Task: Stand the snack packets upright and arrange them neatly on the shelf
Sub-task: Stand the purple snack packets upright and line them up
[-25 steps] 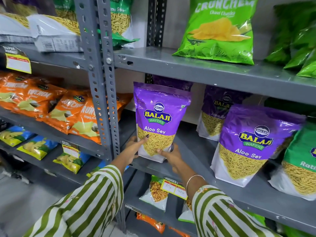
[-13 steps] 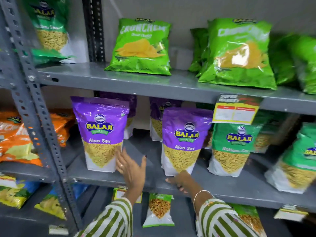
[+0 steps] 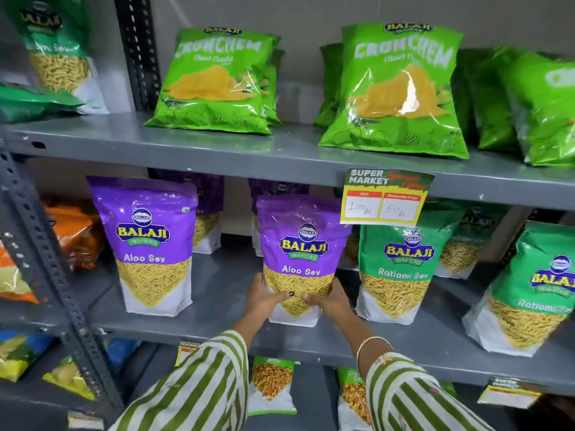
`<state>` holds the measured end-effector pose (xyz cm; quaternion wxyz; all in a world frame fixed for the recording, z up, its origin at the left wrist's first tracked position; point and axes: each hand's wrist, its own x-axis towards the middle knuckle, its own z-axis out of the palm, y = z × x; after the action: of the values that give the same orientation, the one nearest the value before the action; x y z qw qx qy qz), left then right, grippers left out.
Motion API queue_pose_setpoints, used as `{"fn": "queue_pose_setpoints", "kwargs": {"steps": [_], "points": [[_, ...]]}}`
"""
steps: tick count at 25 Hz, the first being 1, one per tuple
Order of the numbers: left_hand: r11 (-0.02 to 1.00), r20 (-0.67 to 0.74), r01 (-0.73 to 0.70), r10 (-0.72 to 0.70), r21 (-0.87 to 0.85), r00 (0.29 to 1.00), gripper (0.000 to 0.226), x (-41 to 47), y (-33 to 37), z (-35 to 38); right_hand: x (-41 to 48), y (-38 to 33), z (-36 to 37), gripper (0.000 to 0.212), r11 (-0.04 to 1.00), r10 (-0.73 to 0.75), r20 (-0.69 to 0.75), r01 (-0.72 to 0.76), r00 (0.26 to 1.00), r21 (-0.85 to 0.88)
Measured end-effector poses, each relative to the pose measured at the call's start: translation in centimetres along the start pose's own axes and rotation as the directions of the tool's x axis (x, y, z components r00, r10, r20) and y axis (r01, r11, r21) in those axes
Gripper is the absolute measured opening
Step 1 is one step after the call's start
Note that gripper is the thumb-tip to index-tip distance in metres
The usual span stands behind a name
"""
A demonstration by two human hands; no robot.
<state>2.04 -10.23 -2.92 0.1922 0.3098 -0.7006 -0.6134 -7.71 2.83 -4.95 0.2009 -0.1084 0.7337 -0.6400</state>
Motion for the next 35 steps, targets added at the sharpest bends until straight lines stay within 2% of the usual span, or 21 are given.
{"fn": "queue_pose_setpoints", "kwargs": {"steps": [1, 2, 6, 10, 12, 14, 17, 18, 21, 23, 25, 26, 28, 29, 32, 33, 35], "points": [[1.0, -0.005, 0.002, -0.002, 0.009, 1.0, 0.056, 0.0, -0.2, -0.5, -0.2, 0.0, 0.6, 0.12, 1.0, 0.006, 0.005, -0.006, 1.0, -0.014], [1.0, -0.014, 0.001, 0.0, 0.023, 1.0, 0.053, 0.0, -0.3, -1.2, -0.3, -0.1, 1.2, 0.117, 1.0, 0.006, -0.004, -0.006, 1.0, -0.031], [0.995, -0.061, 0.017, -0.01, 0.103, 0.998, 0.049, -0.4, -0.2, -4.5, -2.6, -2.3, 4.4, 0.084, 0.996, 0.013, 0.011, -0.012, 1.0, -0.093], [0.991, -0.069, 0.024, -0.015, 0.131, 0.998, 0.054, -0.3, -0.3, -7.0, -3.6, -2.9, 6.2, 0.093, 0.996, -0.002, 0.053, 0.007, 0.999, -0.089], [0.999, -0.052, -0.029, 0.031, 0.043, 0.998, 0.057, -0.4, 0.8, -7.7, -4.2, -4.0, 5.9, 0.086, 1.0, 0.005, 0.129, -0.002, 0.992, -0.024], [0.987, -0.059, -0.124, 0.118, -0.098, 0.991, 0.042, -0.3, 3.6, -8.5, -4.4, -6.2, 5.1, 0.071, 0.997, -0.047, 0.148, 0.036, 0.988, 0.075], [0.93, -0.119, -0.211, 0.183, -0.301, 0.976, 0.008, 1.3, 8.4, -9.9, -4.4, -11.5, 3.9, 0.019, 0.926, -0.147, 0.084, 0.108, 0.986, 0.361], [0.913, -0.127, -0.195, 0.159, -0.358, 0.979, 0.013, 2.1, 9.6, -10.4, -4.7, -13.5, 3.7, 0.008, 0.89, -0.156, 0.063, 0.113, 0.986, 0.441], [0.899, -0.153, -0.146, 0.089, -0.414, 0.984, 0.023, 3.1, 11.7, -11.1, -4.0, -17.2, 3.1, 0.02, 0.873, -0.143, -0.027, 0.139, 0.989, 0.467], [0.905, -0.182, -0.152, 0.084, -0.396, 0.98, 0.028, 3.1, 12.5, -11.1, -3.6, -18.0, 3.0, 0.019, 0.881, -0.134, -0.064, 0.148, 0.989, 0.45], [0.899, -0.176, -0.14, 0.072, -0.414, 0.982, 0.026, 2.4, 12.8, -10.9, -3.5, -17.6, 2.9, 0.015, 0.876, -0.144, -0.072, 0.161, 0.987, 0.454], [0.894, -0.156, -0.124, 0.062, -0.431, 0.986, 0.023, 2.1, 12.5, -10.8, -3.9, -17.2, 2.9, 0.022, 0.878, -0.153, -0.062, 0.164, 0.986, 0.45], [0.922, -0.075, -0.053, 0.026, -0.383, 0.997, 0.017, 0.8, 10.6, -10.3, -4.2, -15.3, 3.1, 0.03, 0.889, -0.15, -0.018, 0.143, 0.988, 0.435], [0.942, -0.002, 0.024, -0.026, -0.334, 1.0, 0.023, 0.1, 9.2, -9.9, -4.1, -13.7, 3.2, 0.032, 0.902, -0.129, -0.001, 0.118, 0.992, 0.416], [0.947, 0.211, 0.265, -0.225, -0.182, 0.951, 0.033, -1.6, 4.0, -8.7, -4.0, -8.3, 4.0, 0.055, 0.946, -0.003, 0.052, -0.014, 0.999, 0.323], [0.937, 0.244, 0.307, -0.262, -0.166, 0.934, 0.037, -1.6, 2.3, -8.3, -4.2, -6.7, 4.4, 0.059, 0.955, 0.049, 0.07, -0.067, 0.996, 0.288], [0.927, 0.224, 0.327, -0.285, -0.181, 0.932, 0.043, -1.4, 0.3, -7.6, -4.4, -4.4, 5.3, 0.053, 0.958, 0.104, 0.134, -0.135, 0.986, 0.253]]}}
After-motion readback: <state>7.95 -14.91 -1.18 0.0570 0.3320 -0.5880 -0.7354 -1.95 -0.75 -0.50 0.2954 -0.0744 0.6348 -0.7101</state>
